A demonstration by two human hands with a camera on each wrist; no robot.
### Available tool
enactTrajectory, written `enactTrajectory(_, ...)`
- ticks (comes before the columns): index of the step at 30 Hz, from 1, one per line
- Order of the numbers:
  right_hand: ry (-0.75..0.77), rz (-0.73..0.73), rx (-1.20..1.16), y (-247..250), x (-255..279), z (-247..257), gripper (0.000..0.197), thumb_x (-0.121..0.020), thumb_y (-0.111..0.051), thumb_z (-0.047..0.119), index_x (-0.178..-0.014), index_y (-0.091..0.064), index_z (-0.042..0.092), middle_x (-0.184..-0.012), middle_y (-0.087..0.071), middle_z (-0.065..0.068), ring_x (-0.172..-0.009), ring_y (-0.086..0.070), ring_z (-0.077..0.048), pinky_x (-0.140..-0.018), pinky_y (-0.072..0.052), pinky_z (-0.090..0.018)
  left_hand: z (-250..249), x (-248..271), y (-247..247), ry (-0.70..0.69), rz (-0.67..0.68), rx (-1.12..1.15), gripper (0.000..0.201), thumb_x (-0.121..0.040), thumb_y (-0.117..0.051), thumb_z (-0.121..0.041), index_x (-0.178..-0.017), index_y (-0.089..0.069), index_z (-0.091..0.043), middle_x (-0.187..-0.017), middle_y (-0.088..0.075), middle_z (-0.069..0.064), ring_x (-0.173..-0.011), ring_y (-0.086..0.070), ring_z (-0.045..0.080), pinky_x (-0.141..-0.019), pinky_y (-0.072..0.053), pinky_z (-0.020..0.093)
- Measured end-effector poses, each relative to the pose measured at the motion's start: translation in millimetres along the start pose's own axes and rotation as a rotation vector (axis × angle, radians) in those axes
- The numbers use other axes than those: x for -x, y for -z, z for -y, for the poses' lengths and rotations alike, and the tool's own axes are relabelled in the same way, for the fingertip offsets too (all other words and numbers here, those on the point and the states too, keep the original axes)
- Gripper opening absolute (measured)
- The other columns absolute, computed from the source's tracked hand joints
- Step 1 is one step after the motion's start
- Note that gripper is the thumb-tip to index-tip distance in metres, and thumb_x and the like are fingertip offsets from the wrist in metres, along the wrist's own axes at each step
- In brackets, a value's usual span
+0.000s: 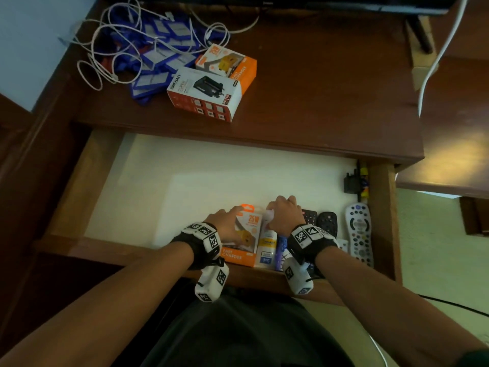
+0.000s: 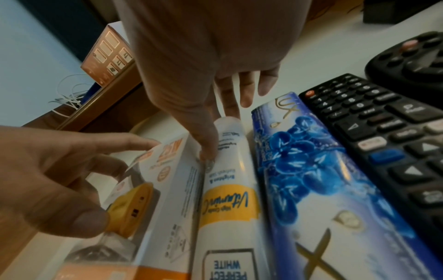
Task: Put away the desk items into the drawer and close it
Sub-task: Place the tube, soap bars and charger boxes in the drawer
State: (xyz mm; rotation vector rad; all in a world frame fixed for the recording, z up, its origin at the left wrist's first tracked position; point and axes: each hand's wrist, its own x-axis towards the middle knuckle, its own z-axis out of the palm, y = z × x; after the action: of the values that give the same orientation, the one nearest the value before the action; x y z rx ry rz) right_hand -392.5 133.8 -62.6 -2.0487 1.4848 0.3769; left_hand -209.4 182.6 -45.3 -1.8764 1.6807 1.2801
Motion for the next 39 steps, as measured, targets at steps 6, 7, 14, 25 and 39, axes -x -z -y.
enactTrajectory(6, 0.009, -0.005, -0.089, 0, 1, -5, 0.036, -0.082, -0.067, 0.028, -0.115, -0.059, 0.016, -0.117, -0.052, -0.003, -0.116, -0.039, -0.027, -0.094, -0.043, -0.042, 4, 8, 2, 0.069, 0.067, 0.168, 0.107, -0.074, -0.075, -0.051, -0.15, -0.002, -0.036, -0.137, -0.052, 0.003, -0.071, -0.06, 0.012, -0.068, -0.054, 0.027)
enactTrajectory(7, -0.007, -0.013, -0.119, 1, 1, -7, 0.035, -0.082, -0.067, 0.026, -0.114, -0.06, 0.015, -0.116, -0.055, -0.003, -0.115, -0.04, -0.026, -0.093, -0.044, -0.041, 3, 10, 2, 0.071, 0.068, 0.177, 0.107, -0.073, -0.074, -0.053, -0.149, -0.001, -0.036, -0.137, -0.052, 0.003, -0.07, -0.06, 0.011, -0.069, -0.055, 0.028)
enactTrajectory(14, -0.039, -0.002, -0.202, 2, -2, -8, 0.03, -0.082, -0.064, 0.018, -0.112, -0.063, 0.013, -0.112, -0.058, -0.006, -0.114, -0.043, -0.024, -0.09, -0.044, -0.036, 4, 14, 4, 0.075, 0.104, 0.266, 0.119, -0.065, -0.076, -0.062, -0.148, 0.007, -0.042, -0.146, -0.045, 0.003, -0.084, -0.069, 0.021, -0.074, -0.06, 0.035)
enactTrajectory(25, -0.043, -0.229, -0.419, 49, -28, 30, 0.007, -0.082, -0.065, 0.015, -0.083, -0.071, 0.011, -0.085, -0.069, -0.003, -0.086, -0.061, -0.02, -0.077, -0.046, -0.027, 12, -4, 74, -0.045, -0.132, 0.331, 0.063, -0.083, -0.064, -0.044, -0.139, -0.04, -0.025, -0.113, -0.064, 0.0, -0.102, -0.06, 0.017, -0.088, -0.049, 0.031)
enactTrajectory(39, 0.109, -0.683, -0.433, 204, -107, 150, 0.008, -0.086, -0.065, 0.009, -0.084, -0.073, 0.011, -0.086, -0.064, 0.004, -0.075, -0.057, -0.008, -0.06, -0.036, -0.009, 44, -22, 250, -0.556, -0.828, 0.187, 0.031, -0.082, -0.068, -0.026, -0.112, -0.063, -0.022, -0.121, -0.055, -0.003, -0.115, -0.047, 0.016, -0.098, -0.041, 0.031)
